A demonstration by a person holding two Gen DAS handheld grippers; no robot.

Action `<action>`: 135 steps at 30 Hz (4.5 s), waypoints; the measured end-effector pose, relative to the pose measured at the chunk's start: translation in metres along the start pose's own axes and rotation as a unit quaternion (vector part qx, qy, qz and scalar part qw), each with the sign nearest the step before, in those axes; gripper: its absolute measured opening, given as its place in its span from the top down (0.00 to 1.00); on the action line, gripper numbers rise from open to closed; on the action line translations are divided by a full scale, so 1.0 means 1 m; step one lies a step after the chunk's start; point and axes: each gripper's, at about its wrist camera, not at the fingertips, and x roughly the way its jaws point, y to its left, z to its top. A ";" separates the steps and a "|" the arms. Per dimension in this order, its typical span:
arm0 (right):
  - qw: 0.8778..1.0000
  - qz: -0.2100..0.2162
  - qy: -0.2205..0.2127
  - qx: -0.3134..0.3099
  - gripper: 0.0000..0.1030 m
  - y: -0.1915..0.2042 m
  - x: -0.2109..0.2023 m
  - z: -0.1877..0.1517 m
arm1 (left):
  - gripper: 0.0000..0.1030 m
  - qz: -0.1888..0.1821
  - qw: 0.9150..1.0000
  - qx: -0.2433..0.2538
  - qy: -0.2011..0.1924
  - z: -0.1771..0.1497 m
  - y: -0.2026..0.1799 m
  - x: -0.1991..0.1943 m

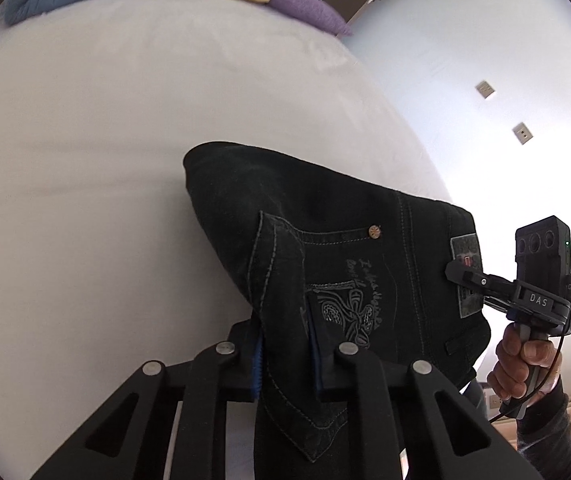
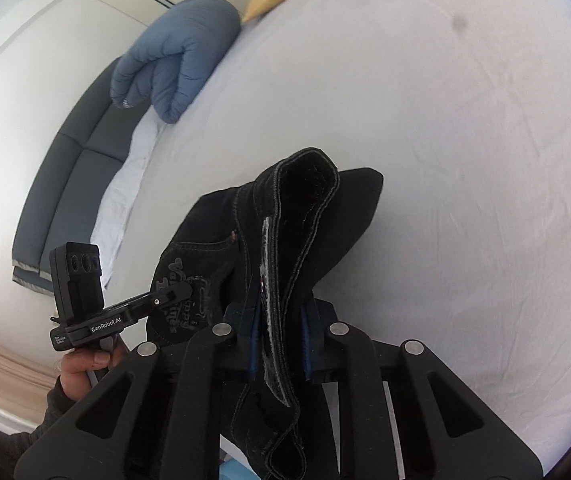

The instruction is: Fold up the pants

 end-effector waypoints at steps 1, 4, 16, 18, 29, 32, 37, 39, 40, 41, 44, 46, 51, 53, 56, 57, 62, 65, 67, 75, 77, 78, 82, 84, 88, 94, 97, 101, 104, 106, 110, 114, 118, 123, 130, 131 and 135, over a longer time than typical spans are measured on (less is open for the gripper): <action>1.000 0.002 -0.006 -0.004 0.86 0.002 -0.006 0.006 | 0.82 -0.001 1.000 0.005 -0.010 0.011 -0.002 -0.003; 1.000 0.006 -0.027 -0.005 0.86 0.000 -0.018 0.037 | 0.82 -0.003 1.000 0.016 -0.027 0.043 -0.006 -0.007; 0.999 -0.017 0.001 0.051 0.86 -0.076 0.030 0.105 | 0.79 0.034 0.999 0.024 0.008 0.097 0.018 0.084; 0.998 -0.011 0.003 0.058 0.84 -0.091 0.033 0.104 | 0.73 0.037 0.999 0.025 0.007 0.097 0.020 0.087; 0.997 -0.015 -0.017 0.068 0.52 -0.109 0.019 0.084 | 0.41 0.077 0.996 0.025 -0.029 0.076 0.036 0.075; 0.996 -0.063 -0.047 0.044 0.48 -0.087 -0.010 0.071 | 0.32 0.100 0.992 0.035 -0.067 0.064 0.024 0.047; 0.980 -0.149 -0.125 -0.048 0.43 -0.020 -0.065 0.025 | 0.00 0.188 0.957 0.099 -0.200 0.018 -0.035 -0.022; 0.965 -0.181 -0.167 -0.086 0.40 0.014 -0.084 0.005 | 0.00 0.212 0.933 0.130 -0.259 -0.007 -0.066 -0.056; 0.956 -0.195 -0.191 -0.105 0.35 0.031 -0.095 -0.006 | 0.00 0.220 0.923 0.138 -0.283 -0.013 -0.081 -0.067; 0.944 -0.206 -0.226 -0.127 0.31 0.052 -0.111 -0.022 | 0.00 0.237 0.909 0.145 -0.311 -0.026 -0.095 -0.085; 0.901 -0.240 -0.318 -0.170 0.12 0.105 -0.144 -0.059 | 0.00 0.269 0.889 0.129 -0.348 -0.045 -0.115 -0.125; 0.871 -0.262 -0.365 -0.197 0.01 0.131 -0.162 -0.080 | 0.00 0.267 0.886 0.095 -0.368 -0.061 -0.125 -0.157; 0.836 -0.269 -0.420 -0.228 0.00 0.183 -0.208 -0.127 | 0.00 0.281 0.850 0.126 -0.426 -0.097 -0.153 -0.215; 0.842 -0.261 -0.419 -0.219 0.00 0.197 -0.218 -0.138 | 0.00 0.289 0.854 0.133 -0.411 -0.099 -0.158 -0.226; 0.856 -0.250 -0.400 -0.212 0.00 0.209 -0.237 -0.155 | 0.00 0.313 0.856 0.128 -0.391 -0.102 -0.164 -0.233; 0.860 -0.253 -0.390 -0.209 0.00 0.213 -0.242 -0.159 | 0.00 0.316 0.859 0.122 -0.385 -0.101 -0.165 -0.233; 0.897 -0.232 -0.336 -0.168 0.00 0.222 -0.271 -0.182 | 0.00 0.303 0.883 0.111 -0.341 -0.101 -0.171 -0.223; 0.906 -0.237 -0.316 -0.156 0.00 0.232 -0.276 -0.186 | 0.00 0.302 0.900 0.119 -0.290 -0.095 -0.170 -0.200; 0.904 -0.253 -0.305 -0.160 0.00 0.240 -0.274 -0.186 | 0.00 0.296 0.909 0.115 -0.268 -0.095 -0.167 -0.189; 0.916 -0.293 -0.239 -0.132 0.00 0.216 -0.232 -0.169 | 0.00 0.272 0.942 0.085 -0.175 -0.085 -0.135 -0.132; 0.919 -0.301 -0.231 -0.110 0.00 0.201 -0.221 -0.161 | 0.00 0.282 0.941 0.085 -0.167 -0.084 -0.127 -0.121; 0.919 -0.301 -0.230 -0.108 0.00 0.193 -0.214 -0.157 | 0.00 0.284 0.941 0.087 -0.164 -0.083 -0.123 -0.115; 0.914 -0.322 -0.217 -0.115 0.00 0.165 -0.181 -0.140 | 0.00 0.297 0.939 0.091 -0.149 -0.075 -0.107 -0.094; 0.917 -0.327 -0.199 -0.110 0.00 0.152 -0.165 -0.131 | 0.00 0.303 0.938 0.089 -0.146 -0.072 -0.101 -0.089; 0.922 -0.316 -0.197 -0.106 0.00 0.147 -0.155 -0.126 | 0.00 0.300 0.939 0.080 -0.146 -0.070 -0.097 -0.092; 0.923 -0.318 -0.188 -0.108 0.00 0.142 -0.142 -0.115 | 0.00 0.297 0.941 0.075 -0.143 -0.068 -0.095 -0.094; 0.922 -0.322 -0.186 -0.108 0.00 0.139 -0.140 -0.113 | 0.00 0.295 0.942 0.071 -0.142 -0.067 -0.095 -0.094; 0.922 -0.323 -0.184 -0.107 0.00 0.138 -0.138 -0.113 | 0.00 0.294 0.943 0.070 -0.142 -0.067 -0.094 -0.095; 0.922 -0.325 -0.184 -0.108 0.00 0.137 -0.136 -0.114 | 0.00 0.293 0.943 0.068 -0.140 -0.067 -0.093 -0.095; 0.922 -0.325 -0.183 -0.108 0.00 0.137 -0.135 -0.115 | 0.00 0.294 0.943 0.069 -0.140 -0.068 -0.094 -0.094; 0.922 -0.325 -0.182 -0.107 0.00 0.138 -0.134 -0.116 | 0.00 0.297 0.942 0.070 -0.141 -0.068 -0.094 -0.094; 0.922 -0.324 -0.181 -0.108 0.00 0.137 -0.131 -0.116 | 0.00 0.297 0.942 0.066 -0.140 -0.068 -0.093 -0.094; 0.922 -0.324 -0.181 -0.107 0.00 0.138 -0.131 -0.117 | 0.00 0.297 0.942 0.067 -0.139 -0.069 -0.094 -0.093; 0.923 -0.323 -0.180 -0.107 0.00 0.138 -0.130 -0.117 | 0.00 0.296 0.943 0.065 -0.140 -0.071 -0.096 -0.093; 0.923 -0.324 -0.181 -0.107 0.00 0.139 -0.130 -0.118 | 0.00 0.296 0.943 0.066 -0.140 -0.071 -0.096 -0.093; 0.923 -0.324 -0.180 -0.107 0.00 0.139 -0.129 -0.118 | 0.00 0.295 0.943 0.066 -0.140 -0.071 -0.096 -0.094; 0.923 -0.324 -0.180 -0.108 0.00 0.139 -0.129 -0.119 | 0.00 0.294 0.943 0.063 -0.140 -0.071 -0.095 -0.094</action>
